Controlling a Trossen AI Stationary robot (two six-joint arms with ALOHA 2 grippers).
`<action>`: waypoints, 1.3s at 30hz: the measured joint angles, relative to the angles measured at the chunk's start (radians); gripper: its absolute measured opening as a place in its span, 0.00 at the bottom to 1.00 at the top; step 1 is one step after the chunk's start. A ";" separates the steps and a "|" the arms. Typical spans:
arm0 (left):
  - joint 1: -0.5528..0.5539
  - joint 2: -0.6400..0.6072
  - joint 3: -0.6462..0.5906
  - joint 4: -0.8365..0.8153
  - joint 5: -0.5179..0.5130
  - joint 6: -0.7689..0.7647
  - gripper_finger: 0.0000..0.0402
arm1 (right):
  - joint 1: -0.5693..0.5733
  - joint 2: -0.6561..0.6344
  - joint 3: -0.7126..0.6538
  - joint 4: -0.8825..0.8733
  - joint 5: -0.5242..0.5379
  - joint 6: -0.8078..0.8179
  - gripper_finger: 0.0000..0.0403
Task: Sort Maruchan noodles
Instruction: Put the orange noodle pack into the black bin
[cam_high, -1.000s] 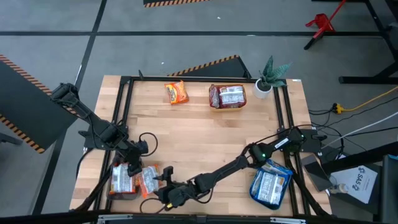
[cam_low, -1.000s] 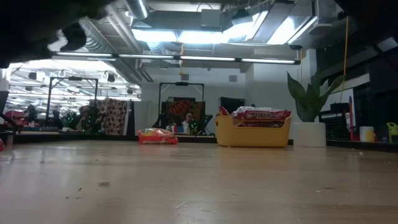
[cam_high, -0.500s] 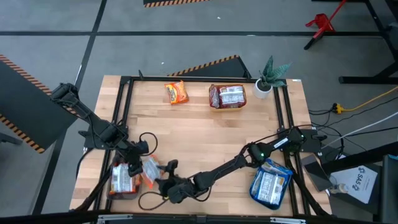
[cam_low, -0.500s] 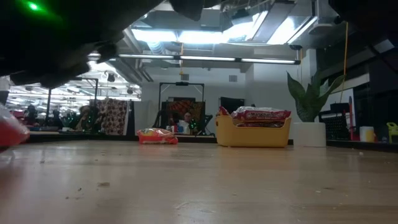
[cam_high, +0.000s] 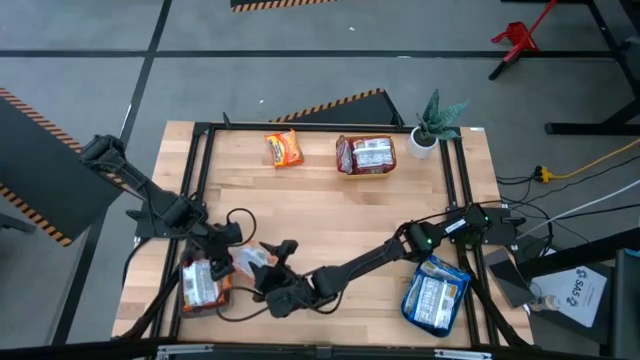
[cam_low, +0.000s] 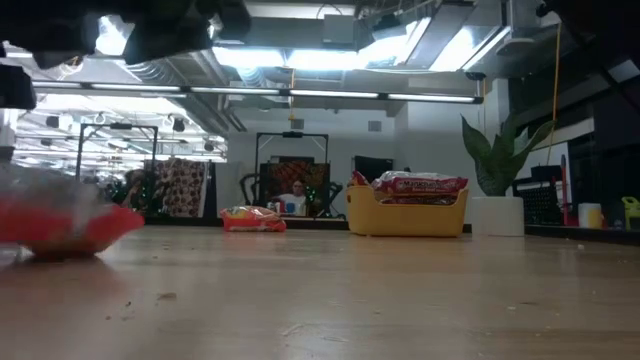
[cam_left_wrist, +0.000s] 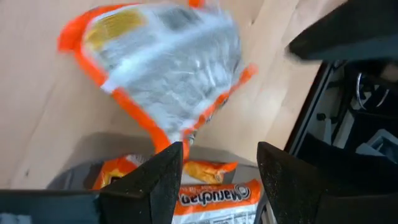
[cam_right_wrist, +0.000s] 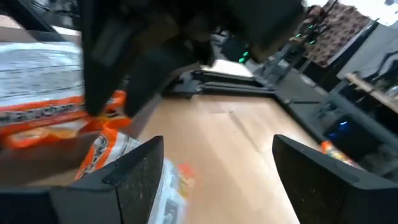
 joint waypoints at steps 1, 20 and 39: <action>0.005 0.000 0.000 0.007 -0.003 0.008 0.50 | 0.001 0.000 0.000 -0.007 -0.016 0.008 0.72; 0.136 0.164 0.000 0.011 -0.011 0.234 0.50 | 0.108 -0.011 -0.003 -0.189 -0.244 0.109 0.72; 0.246 0.318 -0.001 -0.101 0.005 0.363 0.50 | 0.066 0.005 -0.004 -0.247 -0.325 0.074 0.72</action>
